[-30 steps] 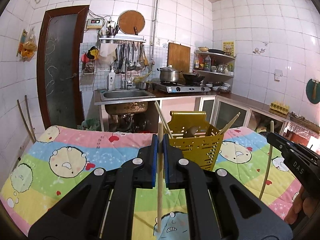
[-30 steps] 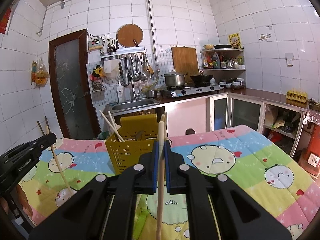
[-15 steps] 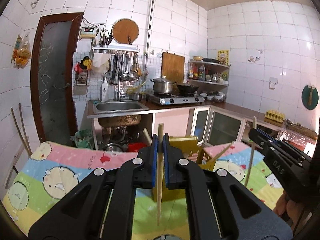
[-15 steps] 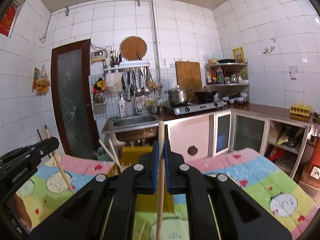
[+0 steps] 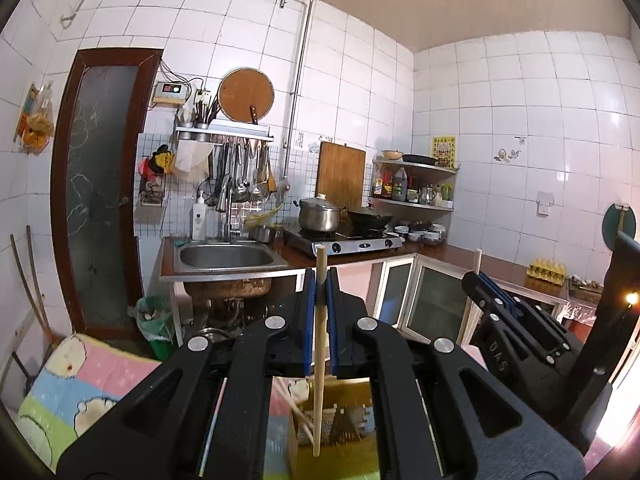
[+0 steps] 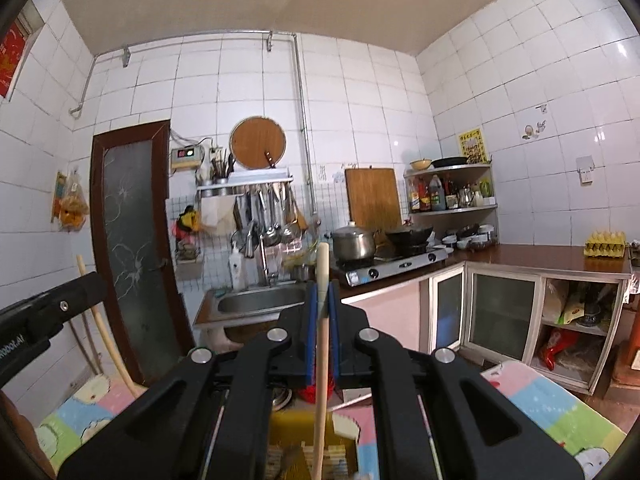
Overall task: Organize utensils
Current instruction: 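Open both tools to drop the chopsticks into the yellow holder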
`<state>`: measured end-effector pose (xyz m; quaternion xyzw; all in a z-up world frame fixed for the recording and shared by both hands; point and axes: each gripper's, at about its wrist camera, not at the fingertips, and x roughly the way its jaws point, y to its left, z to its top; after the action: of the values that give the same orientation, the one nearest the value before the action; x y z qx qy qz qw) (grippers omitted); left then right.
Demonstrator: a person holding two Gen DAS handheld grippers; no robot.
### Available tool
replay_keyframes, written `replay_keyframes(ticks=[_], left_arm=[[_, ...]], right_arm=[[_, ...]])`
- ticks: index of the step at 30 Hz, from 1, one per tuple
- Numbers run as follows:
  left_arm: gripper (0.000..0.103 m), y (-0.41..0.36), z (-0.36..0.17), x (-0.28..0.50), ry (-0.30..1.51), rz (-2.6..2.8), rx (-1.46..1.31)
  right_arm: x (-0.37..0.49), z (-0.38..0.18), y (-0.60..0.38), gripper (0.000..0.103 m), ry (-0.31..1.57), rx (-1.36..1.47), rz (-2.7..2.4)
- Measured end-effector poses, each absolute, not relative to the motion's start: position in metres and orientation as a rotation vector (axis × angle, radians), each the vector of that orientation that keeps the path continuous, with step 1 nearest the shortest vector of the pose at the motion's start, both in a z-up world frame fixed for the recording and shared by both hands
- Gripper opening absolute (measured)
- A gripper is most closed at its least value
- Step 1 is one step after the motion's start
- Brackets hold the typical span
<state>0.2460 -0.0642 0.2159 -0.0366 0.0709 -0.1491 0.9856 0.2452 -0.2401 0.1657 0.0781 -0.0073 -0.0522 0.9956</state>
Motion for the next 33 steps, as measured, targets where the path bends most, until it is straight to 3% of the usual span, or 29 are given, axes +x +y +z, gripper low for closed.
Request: replay_keyframes(ticks=[10,21,23,25,27,33], left_arm=[[0.004,-0.076,0.182,0.294,0.200,-0.301,-0.046],[0.005,-0.063,0.117,0.320,0.370,-0.262,-0.026],[0.012,-0.059,0.115,0.319,0.383,-0.250,-0.021],[0.043,-0.051,0.118,0.314,0.388,-0.234,-0.024],[0.054,-0.039,0.124,0.302,0.374,-0.219,-0.040],[0.085,-0.012,0.125,0.269,0.395,-0.167,-0.001]], right_arm=[[0.299,0.134,-0.236,0.006,0.006,0.149,-0.116],[0.298,0.093,-0.236,0.007,0.137,0.100,-0.071],[0.292,0.095,-0.238,0.008,0.174,0.086,-0.080],[0.284,0.098,-0.241,0.012,0.205,0.079,-0.094],[0.270,0.101,-0.246,0.039,0.219,0.088,-0.106],[0.227,0.096,-0.254,0.051,0.286,0.113,-0.134]])
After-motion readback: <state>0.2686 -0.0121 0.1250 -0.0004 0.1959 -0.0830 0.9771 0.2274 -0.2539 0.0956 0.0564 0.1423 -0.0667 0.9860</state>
